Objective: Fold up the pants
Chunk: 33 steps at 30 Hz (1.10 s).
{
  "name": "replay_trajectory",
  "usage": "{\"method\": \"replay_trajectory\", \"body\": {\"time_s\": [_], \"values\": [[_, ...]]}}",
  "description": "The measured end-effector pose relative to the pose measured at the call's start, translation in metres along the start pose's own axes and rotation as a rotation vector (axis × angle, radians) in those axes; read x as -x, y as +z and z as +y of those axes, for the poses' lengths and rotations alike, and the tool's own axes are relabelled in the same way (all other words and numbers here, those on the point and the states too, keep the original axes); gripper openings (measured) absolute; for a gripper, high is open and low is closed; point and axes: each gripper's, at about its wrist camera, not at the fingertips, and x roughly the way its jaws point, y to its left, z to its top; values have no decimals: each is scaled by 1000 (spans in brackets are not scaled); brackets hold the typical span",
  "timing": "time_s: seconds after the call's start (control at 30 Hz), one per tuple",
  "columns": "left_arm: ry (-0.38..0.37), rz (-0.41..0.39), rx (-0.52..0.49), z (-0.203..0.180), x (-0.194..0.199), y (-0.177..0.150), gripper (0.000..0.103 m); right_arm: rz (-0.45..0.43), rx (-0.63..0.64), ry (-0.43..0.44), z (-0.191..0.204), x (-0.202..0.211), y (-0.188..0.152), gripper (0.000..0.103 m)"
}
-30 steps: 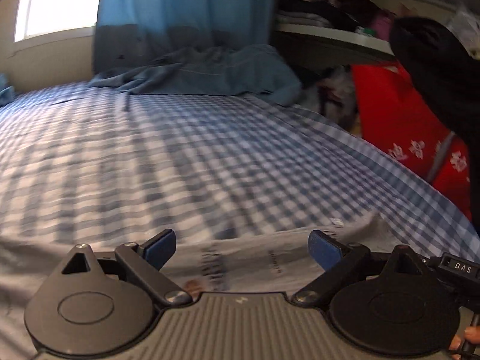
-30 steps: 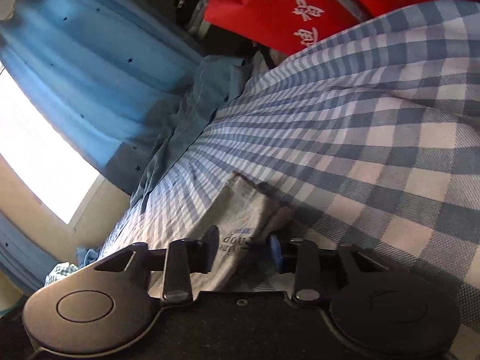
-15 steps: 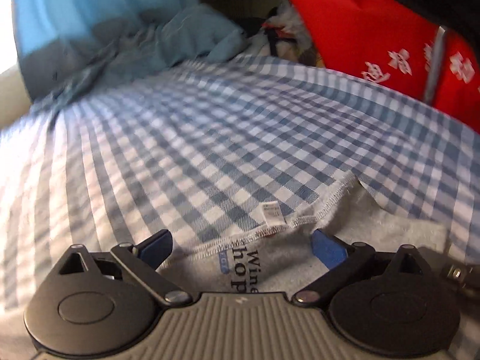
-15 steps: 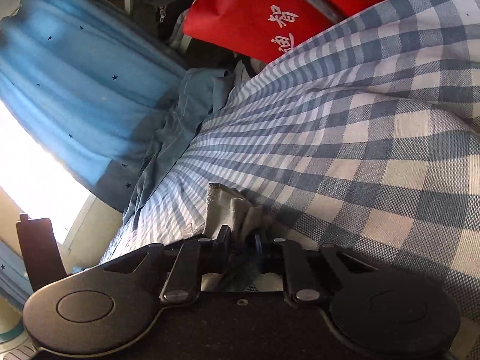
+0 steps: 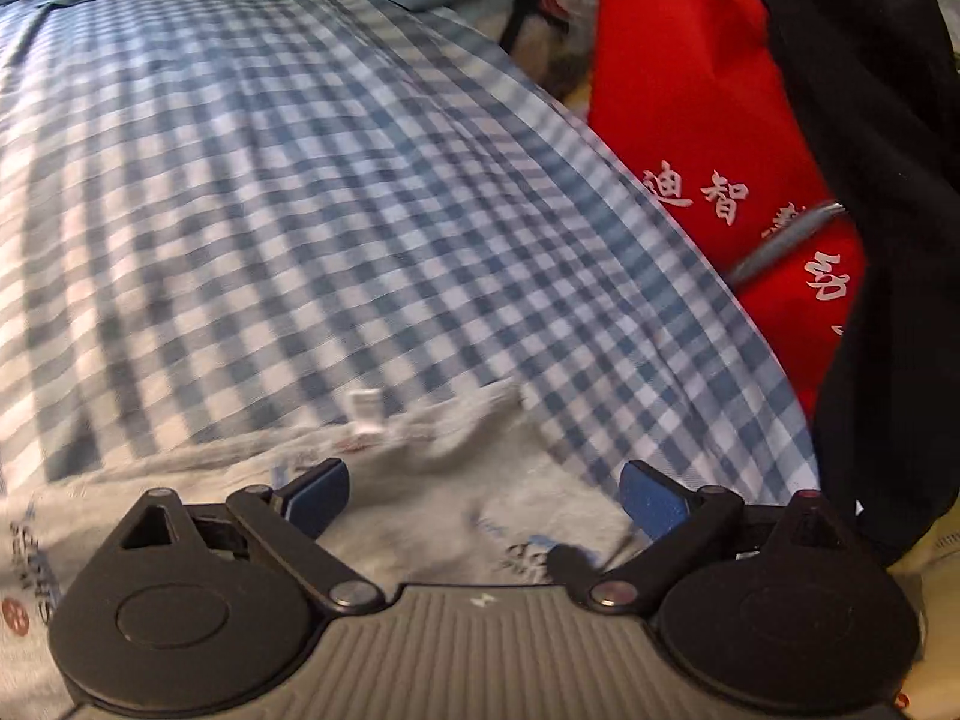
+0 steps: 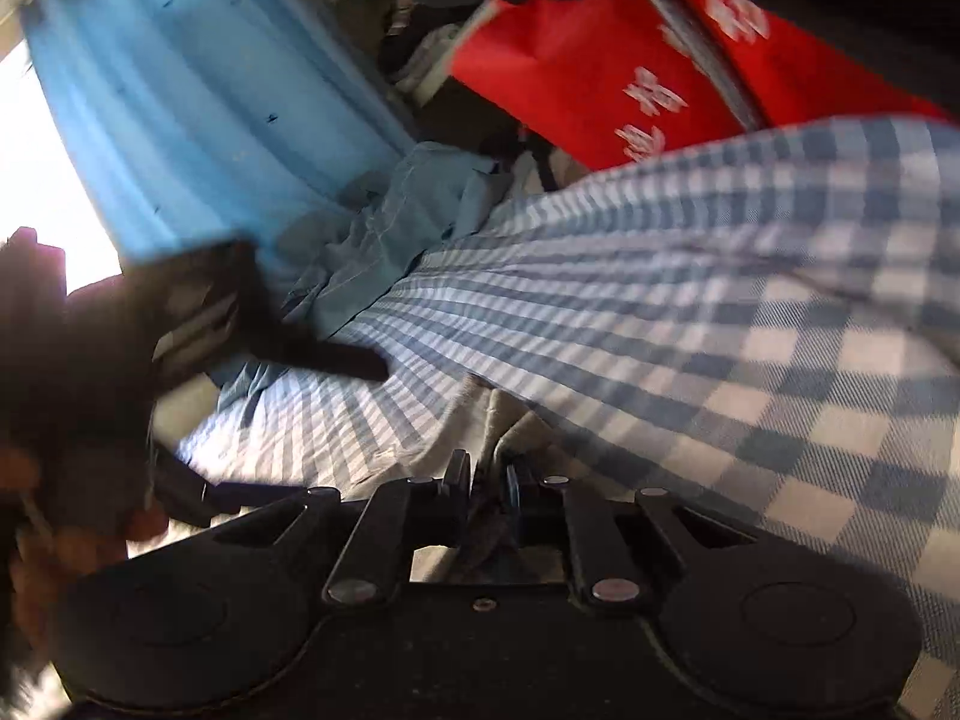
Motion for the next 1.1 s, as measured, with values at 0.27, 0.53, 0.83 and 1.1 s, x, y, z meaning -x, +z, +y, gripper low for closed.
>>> {"method": "replay_trajectory", "body": {"time_s": [0.27, 0.53, 0.83, 1.1], "values": [[-145, 108, 163, 18, -8, 24, 94, -26, 420, -80, 53, -2, -3, 5], [-183, 171, 136, 31, -12, 19, 93, -29, 868, -108, 104, -10, -39, 4], [-175, 126, 152, 37, -16, 11, 34, -25, 929, -98, 115, -7, -50, 4], [-172, 16, 215, 46, 2, 3, 7, -50, 956, -108, 118, -2, -53, 3]]}}
